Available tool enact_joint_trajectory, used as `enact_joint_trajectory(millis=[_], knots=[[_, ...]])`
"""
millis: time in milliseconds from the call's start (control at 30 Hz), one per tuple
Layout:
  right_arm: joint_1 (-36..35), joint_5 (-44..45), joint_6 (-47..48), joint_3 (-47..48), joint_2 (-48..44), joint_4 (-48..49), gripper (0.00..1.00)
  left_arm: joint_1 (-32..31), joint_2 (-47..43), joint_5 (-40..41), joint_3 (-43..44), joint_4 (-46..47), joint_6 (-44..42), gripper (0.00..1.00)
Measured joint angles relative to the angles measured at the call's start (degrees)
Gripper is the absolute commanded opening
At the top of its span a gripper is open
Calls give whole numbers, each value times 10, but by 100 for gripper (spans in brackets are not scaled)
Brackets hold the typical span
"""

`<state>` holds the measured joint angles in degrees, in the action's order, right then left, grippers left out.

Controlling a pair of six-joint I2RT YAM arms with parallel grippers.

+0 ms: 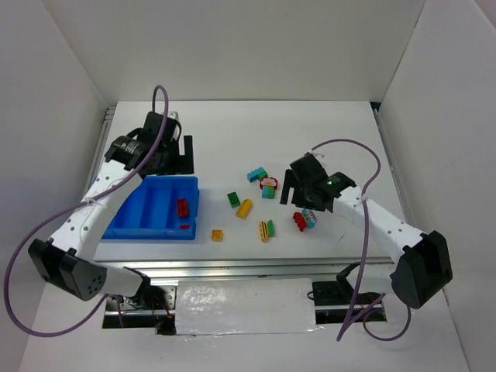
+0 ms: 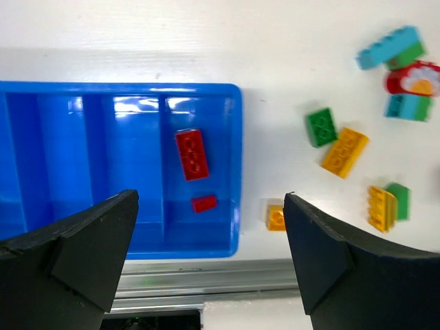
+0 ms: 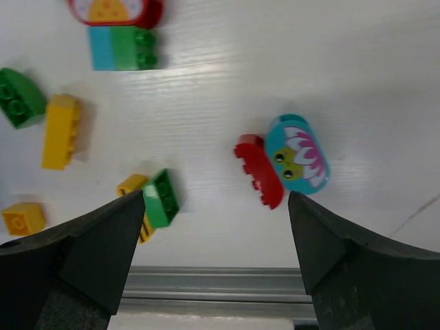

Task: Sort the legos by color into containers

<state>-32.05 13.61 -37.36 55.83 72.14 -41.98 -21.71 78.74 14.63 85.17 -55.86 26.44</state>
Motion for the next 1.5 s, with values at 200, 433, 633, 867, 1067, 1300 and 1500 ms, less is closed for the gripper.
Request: enact_joint_trajectory(millis=[200,433,633,867,1067,1300,1500], knots=[[84,-55,64,-57,-10,2,100,-4,-30,-77,9,-7,-29,99],[106,-87,116,-45,73,2,100,-31,-26,-129,-9,-11,-42,99],[114,-97,131,-24,146,0,100,-52,-24,-148,-9,-11,-55,100],[114,-100,137,1,217,1,79,-54,-24,-149,-12,-9,-55,100],[112,-122,139,0,221,5,24,-54,-24,-134,-12,-5,-48,99],[79,-170,115,-25,133,28,0,-54,-20,-120,-12,10,25,99],[-41,-237,118,-25,-40,81,0,-54,4,-239,-12,80,98,99]])
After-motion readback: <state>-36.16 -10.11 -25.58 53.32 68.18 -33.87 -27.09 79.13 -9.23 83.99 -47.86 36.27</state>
